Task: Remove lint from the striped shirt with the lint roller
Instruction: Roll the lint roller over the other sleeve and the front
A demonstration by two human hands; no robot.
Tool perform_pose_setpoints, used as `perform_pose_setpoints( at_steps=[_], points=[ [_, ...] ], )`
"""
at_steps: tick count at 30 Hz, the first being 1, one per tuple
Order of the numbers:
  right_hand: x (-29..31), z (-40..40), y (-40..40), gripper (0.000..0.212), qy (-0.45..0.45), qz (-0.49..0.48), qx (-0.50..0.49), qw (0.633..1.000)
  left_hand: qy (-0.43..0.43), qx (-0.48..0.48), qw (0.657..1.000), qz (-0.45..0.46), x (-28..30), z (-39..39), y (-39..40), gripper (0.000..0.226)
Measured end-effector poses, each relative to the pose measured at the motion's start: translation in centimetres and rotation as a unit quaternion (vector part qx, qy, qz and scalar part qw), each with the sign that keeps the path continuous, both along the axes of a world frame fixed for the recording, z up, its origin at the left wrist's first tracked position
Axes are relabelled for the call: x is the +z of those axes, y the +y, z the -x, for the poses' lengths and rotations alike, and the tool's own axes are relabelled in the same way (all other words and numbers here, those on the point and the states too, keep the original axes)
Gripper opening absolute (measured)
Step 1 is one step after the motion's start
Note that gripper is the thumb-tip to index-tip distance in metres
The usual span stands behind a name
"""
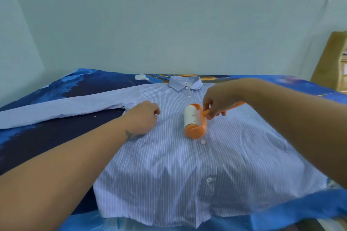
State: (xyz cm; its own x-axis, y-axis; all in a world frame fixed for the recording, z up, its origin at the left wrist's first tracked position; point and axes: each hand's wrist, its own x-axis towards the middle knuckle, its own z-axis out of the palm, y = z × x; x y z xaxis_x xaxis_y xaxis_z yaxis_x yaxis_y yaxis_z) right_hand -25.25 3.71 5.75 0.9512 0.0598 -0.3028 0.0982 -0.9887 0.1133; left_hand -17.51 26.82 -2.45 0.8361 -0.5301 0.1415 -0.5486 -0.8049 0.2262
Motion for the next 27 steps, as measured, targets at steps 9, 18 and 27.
perform_pose_setpoints(
  at_steps=[9, 18, 27],
  points=[
    [-2.3, -1.6, -1.0, 0.022, -0.004, -0.1, 0.01, 0.995, 0.003, -0.058, 0.998, -0.013, -0.8, -4.1, -3.6, 0.026],
    [0.0, -0.5, -8.1, 0.012, 0.105, -0.048, -0.024, 0.993, -0.078, -0.044, 0.995, -0.044, -1.0, -7.6, -5.2, 0.022],
    [0.9, -3.6, -14.0, 0.011, -0.042, -0.131, -0.04, 0.99, -0.041, -0.017, 0.998, 0.034, 0.6, -10.8, -9.0, 0.013]
  ],
)
